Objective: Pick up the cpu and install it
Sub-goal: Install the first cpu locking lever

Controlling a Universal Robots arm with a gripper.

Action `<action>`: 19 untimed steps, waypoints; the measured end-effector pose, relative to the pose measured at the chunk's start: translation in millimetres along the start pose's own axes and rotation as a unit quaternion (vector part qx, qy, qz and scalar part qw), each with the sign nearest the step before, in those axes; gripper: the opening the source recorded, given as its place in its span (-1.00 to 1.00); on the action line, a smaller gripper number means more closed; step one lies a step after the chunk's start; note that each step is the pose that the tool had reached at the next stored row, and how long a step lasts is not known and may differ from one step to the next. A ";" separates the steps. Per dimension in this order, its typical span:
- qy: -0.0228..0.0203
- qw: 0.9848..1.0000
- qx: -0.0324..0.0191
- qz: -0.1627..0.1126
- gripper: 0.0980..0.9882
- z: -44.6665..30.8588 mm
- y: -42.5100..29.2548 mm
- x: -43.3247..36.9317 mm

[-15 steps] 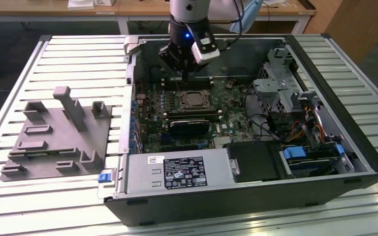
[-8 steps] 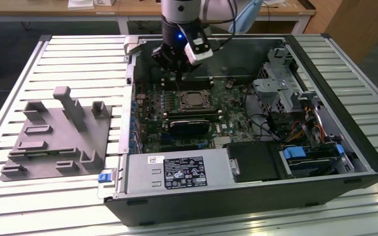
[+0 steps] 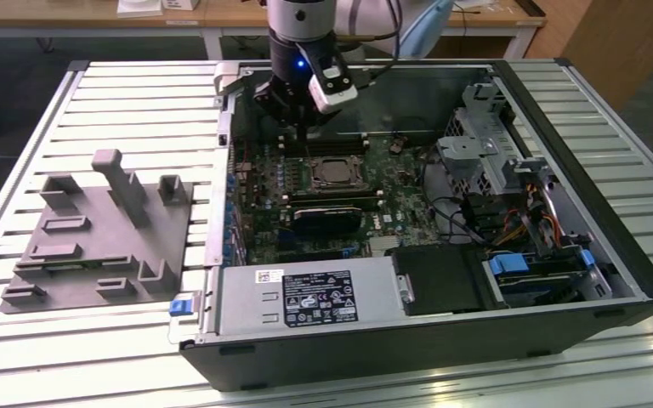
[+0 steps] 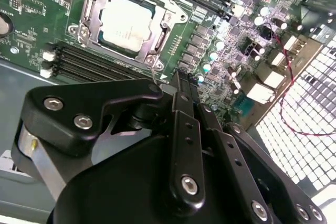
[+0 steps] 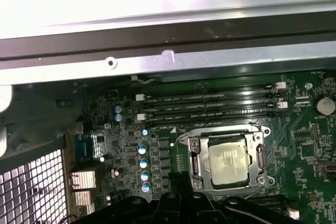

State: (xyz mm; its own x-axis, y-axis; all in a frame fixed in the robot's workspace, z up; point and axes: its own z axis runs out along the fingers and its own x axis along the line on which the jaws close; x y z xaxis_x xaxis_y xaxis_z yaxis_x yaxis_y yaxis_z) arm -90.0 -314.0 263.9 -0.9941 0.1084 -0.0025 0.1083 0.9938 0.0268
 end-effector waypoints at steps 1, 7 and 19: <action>0.000 1.000 0.000 0.000 -0.98 0.3 0.9 0.4; 0.000 1.000 0.000 -0.001 -0.98 2.9 5.8 4.4; 0.000 1.000 0.000 -0.003 -0.98 7.2 16.1 13.6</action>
State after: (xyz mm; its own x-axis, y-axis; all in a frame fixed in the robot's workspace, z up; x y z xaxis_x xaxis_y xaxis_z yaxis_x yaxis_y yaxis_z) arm -101.7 -296.4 257.2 -0.9947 0.1023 -0.0030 0.1022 0.9944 0.0270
